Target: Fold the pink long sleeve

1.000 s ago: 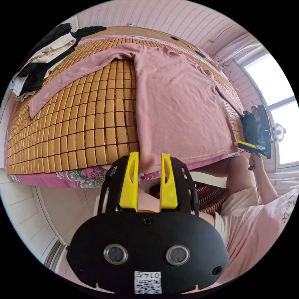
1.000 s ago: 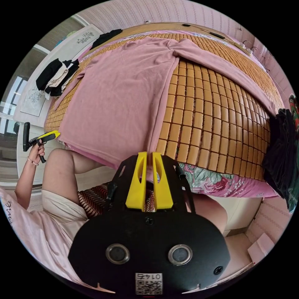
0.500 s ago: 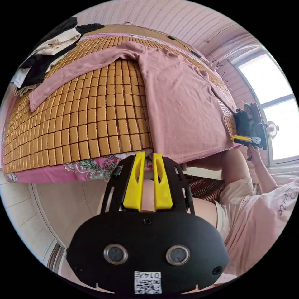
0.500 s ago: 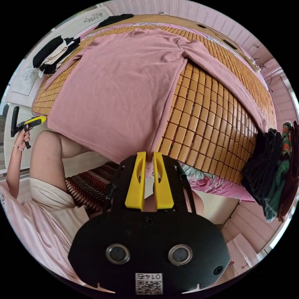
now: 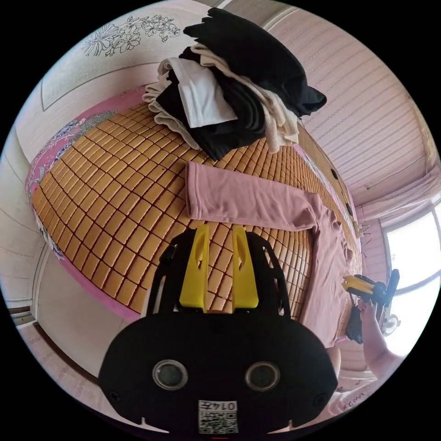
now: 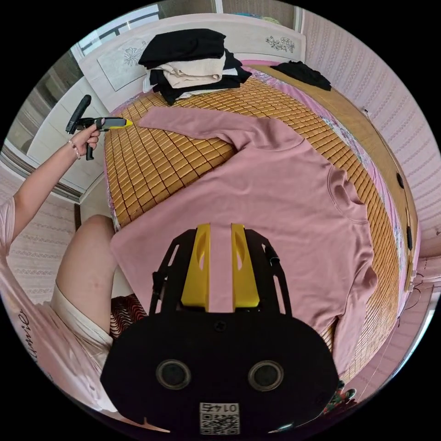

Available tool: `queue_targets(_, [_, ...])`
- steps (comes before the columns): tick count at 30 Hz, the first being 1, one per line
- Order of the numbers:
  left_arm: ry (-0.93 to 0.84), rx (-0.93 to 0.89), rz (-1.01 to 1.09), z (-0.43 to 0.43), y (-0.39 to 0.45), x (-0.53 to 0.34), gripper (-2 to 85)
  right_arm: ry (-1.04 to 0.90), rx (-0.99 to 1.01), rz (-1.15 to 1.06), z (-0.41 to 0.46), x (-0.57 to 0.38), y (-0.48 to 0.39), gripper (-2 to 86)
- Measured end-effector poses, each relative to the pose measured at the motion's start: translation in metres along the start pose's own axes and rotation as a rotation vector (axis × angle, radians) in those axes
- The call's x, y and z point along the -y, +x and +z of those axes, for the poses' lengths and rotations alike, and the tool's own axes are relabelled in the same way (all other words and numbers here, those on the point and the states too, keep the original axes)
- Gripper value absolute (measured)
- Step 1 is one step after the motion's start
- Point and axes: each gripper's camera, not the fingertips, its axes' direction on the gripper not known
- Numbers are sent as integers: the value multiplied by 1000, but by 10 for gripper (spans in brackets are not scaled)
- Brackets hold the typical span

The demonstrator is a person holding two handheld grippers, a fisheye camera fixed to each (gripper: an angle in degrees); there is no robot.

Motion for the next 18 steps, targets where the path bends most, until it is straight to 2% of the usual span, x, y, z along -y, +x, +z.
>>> queue_targets(4, [-45, 50, 10, 16, -5, 21, 79, 18, -4, 19, 38, 74, 2, 79])
queue_targets(6, [-67, 90, 42, 19, -4, 25, 52, 27, 10, 125, 62, 105, 14, 91])
queue_targets(10, [-116, 126, 137, 9, -9, 36, -4, 42, 28, 223, 95, 125, 30, 90])
queue_targets(13, [-14, 220, 168, -7, -18, 44, -7, 11, 20, 214, 122, 137, 35, 78])
queue_targets(16, [-28, 224, 165, -2, -25, 49, -4, -71, 22, 179, 156, 146, 38, 68])
queue_targets(18, [-42, 201, 124, -7, -29, 52, 6, -50, 33, 175, 164, 144, 42, 65])
